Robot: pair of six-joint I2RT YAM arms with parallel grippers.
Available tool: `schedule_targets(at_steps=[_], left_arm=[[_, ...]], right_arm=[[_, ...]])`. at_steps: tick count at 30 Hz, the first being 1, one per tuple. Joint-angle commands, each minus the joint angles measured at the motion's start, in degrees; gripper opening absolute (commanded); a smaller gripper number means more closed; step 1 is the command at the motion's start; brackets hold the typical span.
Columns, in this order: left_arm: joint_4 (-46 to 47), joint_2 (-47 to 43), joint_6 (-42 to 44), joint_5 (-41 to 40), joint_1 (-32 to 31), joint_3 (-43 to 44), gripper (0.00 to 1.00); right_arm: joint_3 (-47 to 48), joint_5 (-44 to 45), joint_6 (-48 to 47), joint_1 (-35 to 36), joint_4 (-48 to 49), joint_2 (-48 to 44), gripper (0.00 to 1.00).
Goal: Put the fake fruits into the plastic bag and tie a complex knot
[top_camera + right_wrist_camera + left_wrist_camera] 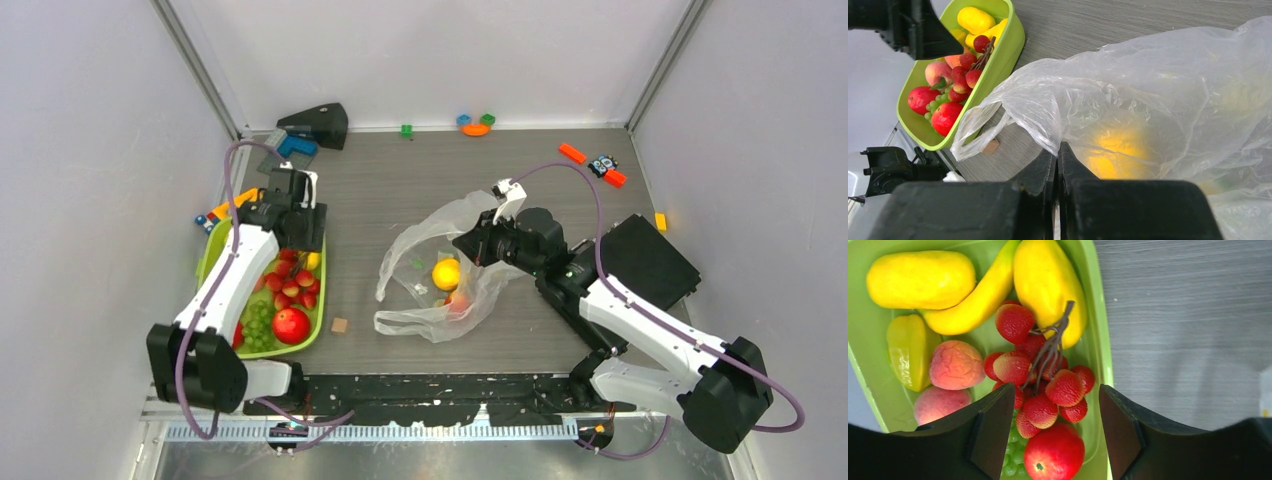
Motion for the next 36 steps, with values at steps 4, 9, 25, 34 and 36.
schedule_targets(at_steps=[4,9,25,34,36], left_arm=[[1.82,8.86,0.77,-1.89,2.82,5.17,0.60],[2.75,14.12,0.01,3.80,4.29,6.52,0.55],[1.06,24.03,-0.52,3.16,5.48,8.17,0.46],[-0.16,26.45,-0.05,1.89,5.94,9.14,0.36],[-0.08,26.03,0.09,1.54,5.92,9.09,0.26]], right_arm=[[-0.79,-1.77,0.69,0.30,5.75,-1.41,0.05],[-0.77,-2.09,0.70,0.24,6.09,-1.14,0.05],[-1.44,-2.55,1.57,0.30,6.94,-1.53,0.05],[-1.85,-2.53,1.82,0.28,7.08,-2.04,0.05],[-1.96,-2.38,1.84,0.30,7.02,-2.10,0.05]])
